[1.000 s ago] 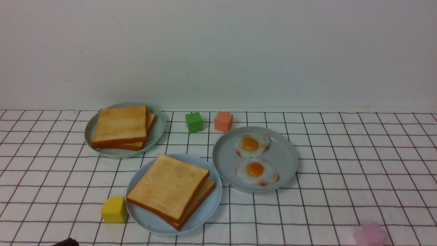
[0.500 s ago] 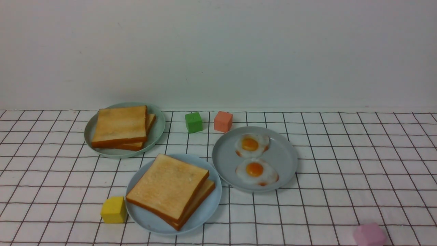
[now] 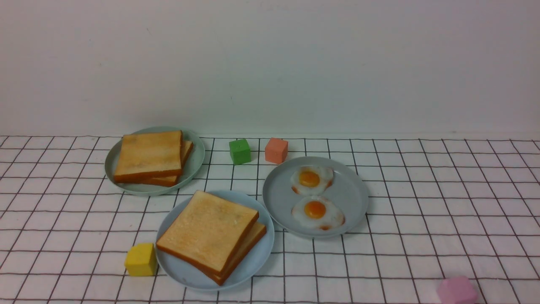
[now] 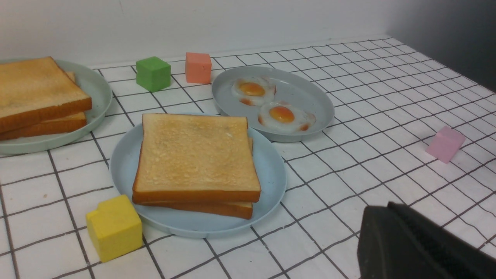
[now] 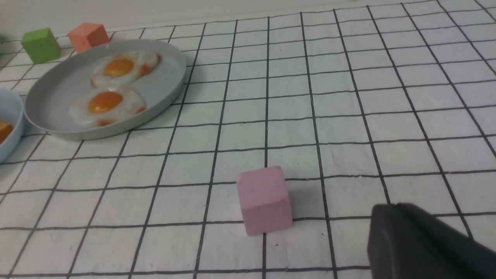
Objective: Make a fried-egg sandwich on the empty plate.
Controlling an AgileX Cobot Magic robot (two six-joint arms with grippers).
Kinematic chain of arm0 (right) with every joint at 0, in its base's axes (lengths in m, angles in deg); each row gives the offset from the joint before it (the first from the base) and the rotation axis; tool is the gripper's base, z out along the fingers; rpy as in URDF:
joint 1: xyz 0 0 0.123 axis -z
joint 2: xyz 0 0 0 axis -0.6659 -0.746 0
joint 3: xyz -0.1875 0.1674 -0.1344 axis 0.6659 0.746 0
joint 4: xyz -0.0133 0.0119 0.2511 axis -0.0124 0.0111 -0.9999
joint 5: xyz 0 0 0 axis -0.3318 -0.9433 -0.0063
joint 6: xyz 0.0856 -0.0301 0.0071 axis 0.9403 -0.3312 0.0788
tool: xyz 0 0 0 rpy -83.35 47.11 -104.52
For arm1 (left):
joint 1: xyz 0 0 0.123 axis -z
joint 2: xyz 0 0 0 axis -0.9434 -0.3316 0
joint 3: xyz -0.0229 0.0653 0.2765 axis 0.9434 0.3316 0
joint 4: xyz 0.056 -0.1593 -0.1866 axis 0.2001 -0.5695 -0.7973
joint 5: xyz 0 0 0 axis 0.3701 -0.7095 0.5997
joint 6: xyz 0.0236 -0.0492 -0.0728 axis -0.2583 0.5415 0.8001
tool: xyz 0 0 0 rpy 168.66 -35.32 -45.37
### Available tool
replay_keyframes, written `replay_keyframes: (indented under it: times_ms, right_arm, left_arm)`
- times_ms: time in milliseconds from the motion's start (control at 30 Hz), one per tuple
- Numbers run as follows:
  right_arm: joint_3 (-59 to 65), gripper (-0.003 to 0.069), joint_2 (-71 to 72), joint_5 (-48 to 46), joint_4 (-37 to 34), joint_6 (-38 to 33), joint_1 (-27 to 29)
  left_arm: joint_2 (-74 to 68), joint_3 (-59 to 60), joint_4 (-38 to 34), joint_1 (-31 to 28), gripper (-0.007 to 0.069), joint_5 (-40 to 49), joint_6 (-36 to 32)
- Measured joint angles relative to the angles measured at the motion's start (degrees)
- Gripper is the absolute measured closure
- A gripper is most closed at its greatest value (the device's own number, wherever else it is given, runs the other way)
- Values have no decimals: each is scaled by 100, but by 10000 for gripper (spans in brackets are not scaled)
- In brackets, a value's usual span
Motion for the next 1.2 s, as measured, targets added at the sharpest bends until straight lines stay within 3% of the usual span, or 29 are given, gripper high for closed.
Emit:
replay_keyframes:
  times_ms: [933,1033,1200]
  right_arm:
    - [0,662,6,11,5,-23,7]
    - [0,662,6,18,5,-23,7]
    - [0,660,6,18,5,-23,7]
  left_arm:
    - [8,113,0,-37,608,-61,0]
    - [258,153,-59,-688,618,-214,0]
    - [943,292,-215,-2372,638,-185,0]
